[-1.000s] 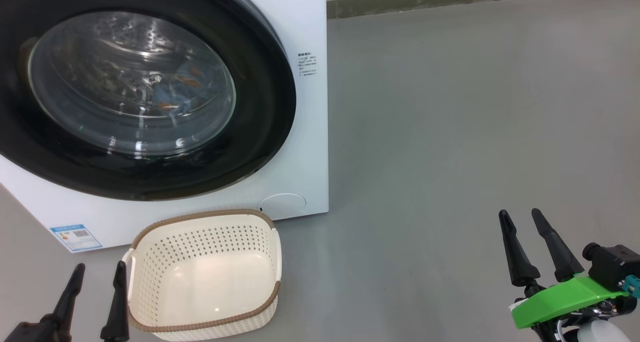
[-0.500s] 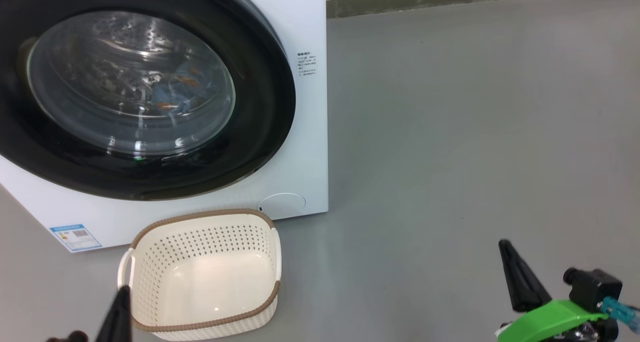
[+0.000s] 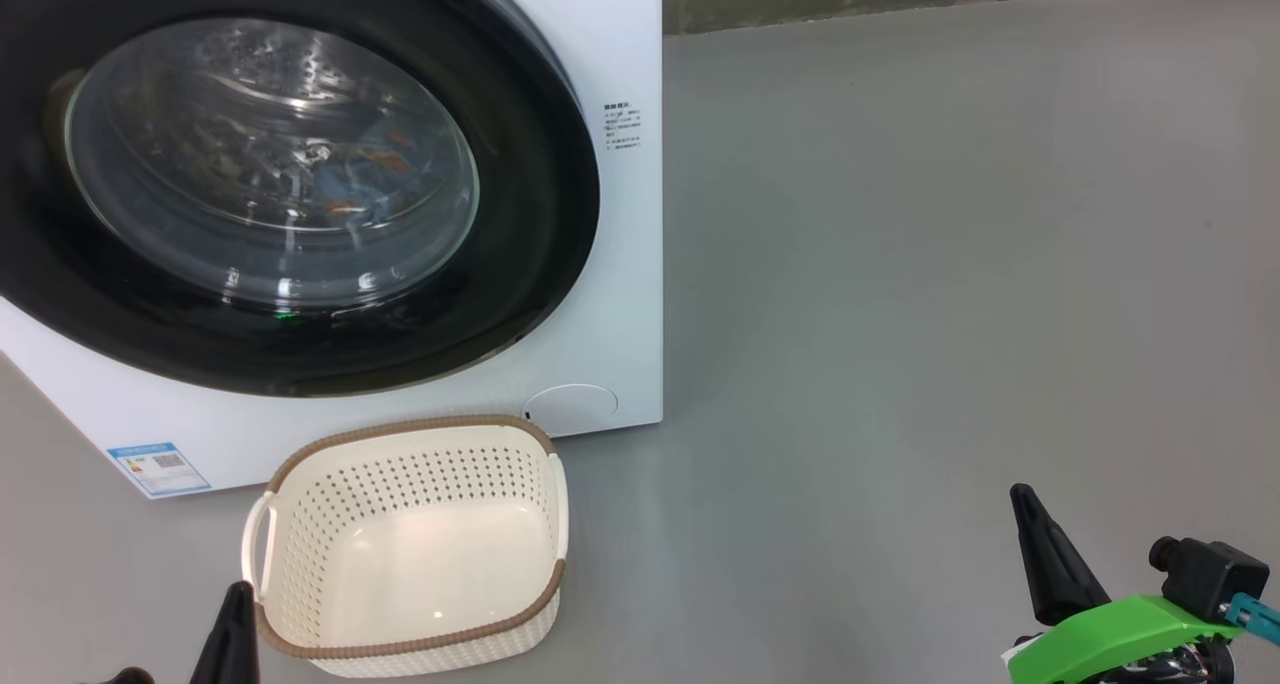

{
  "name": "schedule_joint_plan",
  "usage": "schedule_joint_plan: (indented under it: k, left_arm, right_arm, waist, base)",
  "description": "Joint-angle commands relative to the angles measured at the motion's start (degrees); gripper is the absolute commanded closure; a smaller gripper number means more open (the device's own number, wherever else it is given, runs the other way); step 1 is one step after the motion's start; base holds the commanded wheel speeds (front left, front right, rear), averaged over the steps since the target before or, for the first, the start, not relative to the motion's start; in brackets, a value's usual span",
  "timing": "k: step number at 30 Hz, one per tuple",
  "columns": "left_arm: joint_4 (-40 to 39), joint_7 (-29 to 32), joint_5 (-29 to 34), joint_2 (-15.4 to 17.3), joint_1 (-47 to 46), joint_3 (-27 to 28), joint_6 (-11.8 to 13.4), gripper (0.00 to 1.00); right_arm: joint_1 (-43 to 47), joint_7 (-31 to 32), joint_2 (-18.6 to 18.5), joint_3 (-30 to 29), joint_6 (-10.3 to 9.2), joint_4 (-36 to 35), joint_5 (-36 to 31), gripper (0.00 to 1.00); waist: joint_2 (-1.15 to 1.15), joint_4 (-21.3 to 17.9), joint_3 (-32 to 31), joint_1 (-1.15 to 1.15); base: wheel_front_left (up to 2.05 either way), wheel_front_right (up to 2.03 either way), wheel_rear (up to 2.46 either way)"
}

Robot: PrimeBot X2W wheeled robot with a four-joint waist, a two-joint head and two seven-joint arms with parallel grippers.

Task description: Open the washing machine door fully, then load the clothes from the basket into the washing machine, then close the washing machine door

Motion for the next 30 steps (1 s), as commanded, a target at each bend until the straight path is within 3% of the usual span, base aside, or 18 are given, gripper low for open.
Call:
schedule_joint_plan:
  k: [1, 30]
  left_arm:
    - [-1.55, 0.43, -2.18, 0.72, -1.98, 1.00, 0.00, 1.00]
    - [-2.35, 5.12, -18.65, -1.12, -3.42, 2.28, 0.01, 1.00]
  right_arm:
    - [-1.83, 0.46, -0.51, -0.74, 0.00, -1.66, 1.66, 1.00]
    - [-2.40, 5.09, 1.18, -4.03, 0.00, -2.74, 15.41, 1.00]
  waist:
    - [0.00, 0.09, 0.01, -0.01]
    - [0.00, 1.16, 0.13, -0.01]
  base:
    - [0.00, 0.00, 0.00]
    - [0.00, 0.00, 0.00]
